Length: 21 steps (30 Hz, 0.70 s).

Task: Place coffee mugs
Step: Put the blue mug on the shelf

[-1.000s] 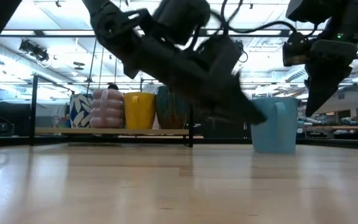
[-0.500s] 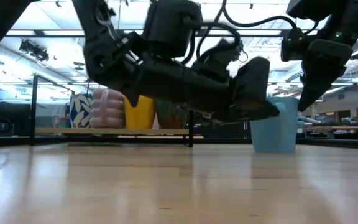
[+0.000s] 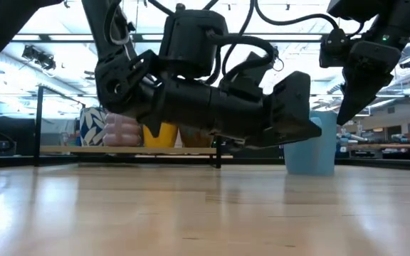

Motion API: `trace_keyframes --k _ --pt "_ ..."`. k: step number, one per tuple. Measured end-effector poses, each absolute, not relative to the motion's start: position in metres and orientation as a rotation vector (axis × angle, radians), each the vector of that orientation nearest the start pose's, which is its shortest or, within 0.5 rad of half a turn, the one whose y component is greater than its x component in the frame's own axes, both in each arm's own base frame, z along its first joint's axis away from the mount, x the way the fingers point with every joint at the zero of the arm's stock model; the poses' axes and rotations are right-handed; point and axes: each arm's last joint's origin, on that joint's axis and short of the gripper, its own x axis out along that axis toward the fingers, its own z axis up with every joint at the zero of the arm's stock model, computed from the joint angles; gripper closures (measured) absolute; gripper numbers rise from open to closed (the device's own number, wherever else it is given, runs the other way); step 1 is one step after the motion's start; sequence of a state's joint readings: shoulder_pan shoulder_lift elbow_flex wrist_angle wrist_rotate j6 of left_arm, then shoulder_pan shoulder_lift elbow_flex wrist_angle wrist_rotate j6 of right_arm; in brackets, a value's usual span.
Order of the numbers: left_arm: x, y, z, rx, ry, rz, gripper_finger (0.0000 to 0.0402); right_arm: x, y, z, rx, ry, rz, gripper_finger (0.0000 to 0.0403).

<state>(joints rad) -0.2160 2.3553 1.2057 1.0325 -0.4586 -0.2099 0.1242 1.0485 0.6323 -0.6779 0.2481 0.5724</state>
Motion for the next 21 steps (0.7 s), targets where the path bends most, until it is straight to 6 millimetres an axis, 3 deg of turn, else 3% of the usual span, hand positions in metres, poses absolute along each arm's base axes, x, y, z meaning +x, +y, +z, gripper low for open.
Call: trace_keyframes --k 14,21 --pt "0.447 -0.085 0.084 -0.12 0.044 0.283 0.0287 0.183 0.016 0.204 0.368 0.963 -0.428 0.0174" --pt "0.45 -0.073 0.085 -0.154 0.038 0.266 0.0287 0.184 0.016 0.204 0.374 0.962 -0.424 0.0174"
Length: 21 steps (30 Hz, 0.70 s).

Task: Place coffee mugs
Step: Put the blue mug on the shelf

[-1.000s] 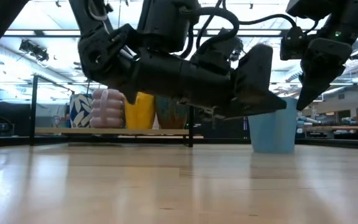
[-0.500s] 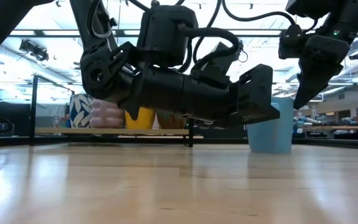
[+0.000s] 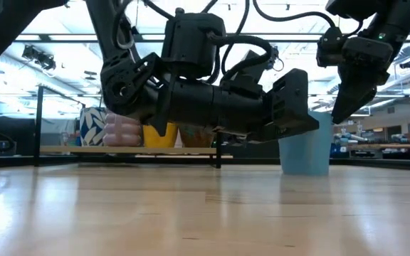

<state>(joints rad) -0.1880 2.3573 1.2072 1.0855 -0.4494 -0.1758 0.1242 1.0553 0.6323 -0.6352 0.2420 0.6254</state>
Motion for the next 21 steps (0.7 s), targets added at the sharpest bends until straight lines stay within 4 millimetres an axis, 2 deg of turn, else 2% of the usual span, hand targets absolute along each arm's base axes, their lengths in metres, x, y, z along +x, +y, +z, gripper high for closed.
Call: trace_keyframes --k 10,16,21 --pt "0.453 -0.055 0.084 -0.233 0.05 0.178 0.0287 0.186 0.016 0.203 0.374 0.966 -0.415 0.0174" --pt "0.454 -0.052 0.083 -0.239 0.057 0.159 0.0287 0.186 0.016 0.203 0.375 0.962 -0.413 0.0174" --pt "0.461 -0.05 0.088 -0.237 0.064 0.135 0.0307 0.186 0.016 0.203 0.373 0.962 -0.411 0.0174"
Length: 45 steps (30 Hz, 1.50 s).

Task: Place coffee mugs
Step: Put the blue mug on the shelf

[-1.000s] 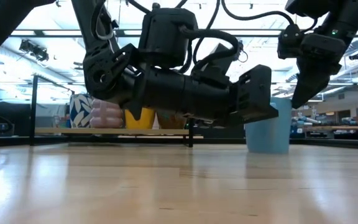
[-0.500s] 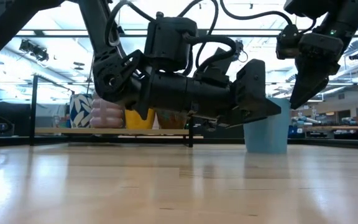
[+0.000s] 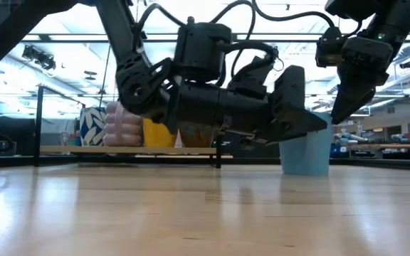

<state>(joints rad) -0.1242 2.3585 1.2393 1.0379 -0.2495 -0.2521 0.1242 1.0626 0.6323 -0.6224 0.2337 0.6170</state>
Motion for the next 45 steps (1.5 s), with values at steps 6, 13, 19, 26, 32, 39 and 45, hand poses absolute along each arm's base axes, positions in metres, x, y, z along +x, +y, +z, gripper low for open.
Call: trace_keyframes --k 6,13,19,26,32,39,45 --pt "0.473 -0.052 0.094 -0.195 0.12 0.125 0.0355 0.186 0.017 0.203 0.372 0.963 -0.406 0.0174" --pt "0.473 -0.052 0.094 -0.191 0.128 0.134 0.0358 0.184 0.017 0.206 0.355 0.977 -0.365 0.0174" --pt "0.472 -0.057 0.094 -0.201 0.144 0.133 0.0358 0.171 0.017 0.23 0.319 0.956 -0.397 0.0174" --pt "0.447 -0.072 0.108 -0.205 0.202 0.12 0.0358 0.159 0.018 0.241 0.298 0.896 -0.405 0.0174" --pt "0.409 -0.077 0.122 -0.254 0.203 0.116 0.0358 0.159 0.018 0.242 0.262 0.88 -0.421 0.0174" --pt "0.343 -0.081 0.139 -0.31 0.176 0.115 0.0359 0.166 0.02 0.245 0.226 0.824 -0.376 0.0174" --pt "0.294 -0.089 0.155 -0.311 0.146 0.157 0.0359 0.17 0.018 0.248 0.211 0.786 -0.363 0.0174"
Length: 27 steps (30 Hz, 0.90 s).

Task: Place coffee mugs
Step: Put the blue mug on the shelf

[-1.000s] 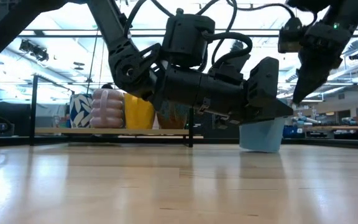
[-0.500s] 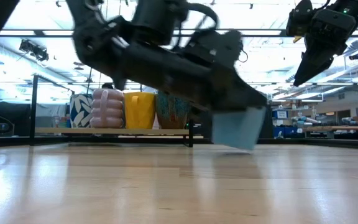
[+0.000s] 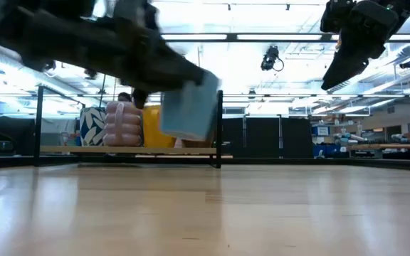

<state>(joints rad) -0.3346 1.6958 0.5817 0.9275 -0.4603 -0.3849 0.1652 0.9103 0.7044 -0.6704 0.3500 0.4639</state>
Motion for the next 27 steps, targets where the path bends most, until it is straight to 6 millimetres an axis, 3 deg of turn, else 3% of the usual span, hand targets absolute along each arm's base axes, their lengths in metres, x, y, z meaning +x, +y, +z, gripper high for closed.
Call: trace_keyframes --k 11,20,27 --pt "0.23 -0.096 0.169 -0.225 0.14 0.383 0.0359 0.181 0.017 0.244 0.174 0.789 -0.331 0.0174" --pt "0.198 -0.098 0.178 -0.188 0.173 0.541 0.0359 0.187 0.019 0.239 0.162 0.814 -0.318 0.0174" --pt "0.178 -0.092 0.171 -0.166 0.197 0.677 0.0359 0.187 0.019 0.239 0.161 0.811 -0.315 0.0174"
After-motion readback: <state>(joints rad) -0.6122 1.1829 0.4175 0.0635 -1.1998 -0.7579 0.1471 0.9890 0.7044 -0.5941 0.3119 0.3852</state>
